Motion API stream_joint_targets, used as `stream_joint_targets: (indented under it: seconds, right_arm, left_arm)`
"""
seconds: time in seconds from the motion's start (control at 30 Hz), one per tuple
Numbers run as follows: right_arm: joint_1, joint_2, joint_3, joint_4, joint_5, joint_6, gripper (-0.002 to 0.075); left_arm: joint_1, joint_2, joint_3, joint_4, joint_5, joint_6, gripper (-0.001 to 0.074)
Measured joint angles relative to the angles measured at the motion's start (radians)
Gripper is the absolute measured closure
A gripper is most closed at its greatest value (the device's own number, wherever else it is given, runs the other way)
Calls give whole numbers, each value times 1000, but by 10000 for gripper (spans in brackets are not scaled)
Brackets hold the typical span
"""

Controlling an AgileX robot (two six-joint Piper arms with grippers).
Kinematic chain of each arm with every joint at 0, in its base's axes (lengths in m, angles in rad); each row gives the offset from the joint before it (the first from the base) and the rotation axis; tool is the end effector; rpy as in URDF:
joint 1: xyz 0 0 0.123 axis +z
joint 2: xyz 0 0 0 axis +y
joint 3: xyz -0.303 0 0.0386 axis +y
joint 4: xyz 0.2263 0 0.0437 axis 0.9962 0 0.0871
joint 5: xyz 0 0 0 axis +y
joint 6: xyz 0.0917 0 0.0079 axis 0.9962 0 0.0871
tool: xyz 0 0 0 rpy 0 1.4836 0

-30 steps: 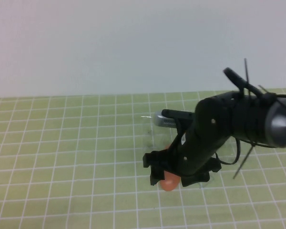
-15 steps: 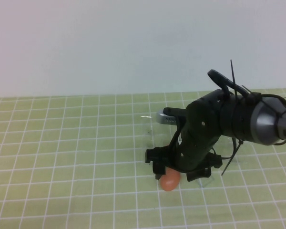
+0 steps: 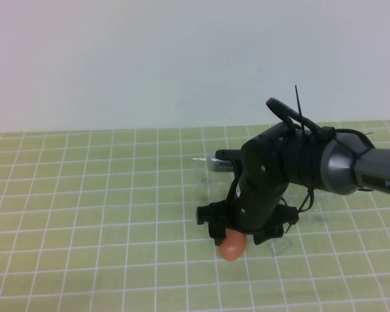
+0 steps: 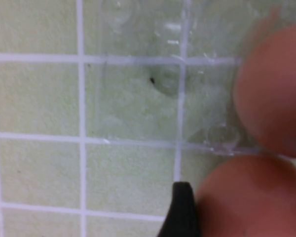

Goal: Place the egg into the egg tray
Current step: Pick up the egg

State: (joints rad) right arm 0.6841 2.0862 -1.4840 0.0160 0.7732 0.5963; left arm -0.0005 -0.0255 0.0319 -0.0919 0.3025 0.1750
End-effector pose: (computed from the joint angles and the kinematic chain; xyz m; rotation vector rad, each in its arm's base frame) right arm 0.3246 0.2661 0.1870 -0.1134 2.9089 0.2623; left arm 0.0124 -0.0025 0.1759 0.0982 1.7887 0.0377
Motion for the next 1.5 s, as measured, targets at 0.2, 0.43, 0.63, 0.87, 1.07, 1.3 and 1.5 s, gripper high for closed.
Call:
stream_joint_targets:
  seconds: [0.2, 0.43, 0.63, 0.87, 1.07, 1.3, 1.5]
  right_arm:
    - [0, 0, 0, -26, 18, -17, 192]
    - [0, 0, 0, -28, 10, -28, 194]
    - [0, 0, 0, -34, -4, -85, 201]
    - [0, 21, 0, -34, -19, -128, 202]
    - [0, 41, -1, -28, -27, -149, 202]
    - [0, 41, -14, -28, -29, -173, 203]
    - [0, 41, -14, -29, -29, -184, 245]
  left_arm:
    - [0, 0, 0, 0, 0, 0, 735]
    - [0, 0, 0, 0, 0, 0, 735]
    - [0, 0, 0, 0, 0, 0, 735]
    - [0, 0, 0, 0, 0, 0, 735]
    - [0, 0, 0, 0, 0, 0, 735]
    - [0, 0, 0, 0, 0, 0, 735]
    - [0, 0, 0, 0, 0, 0, 735]
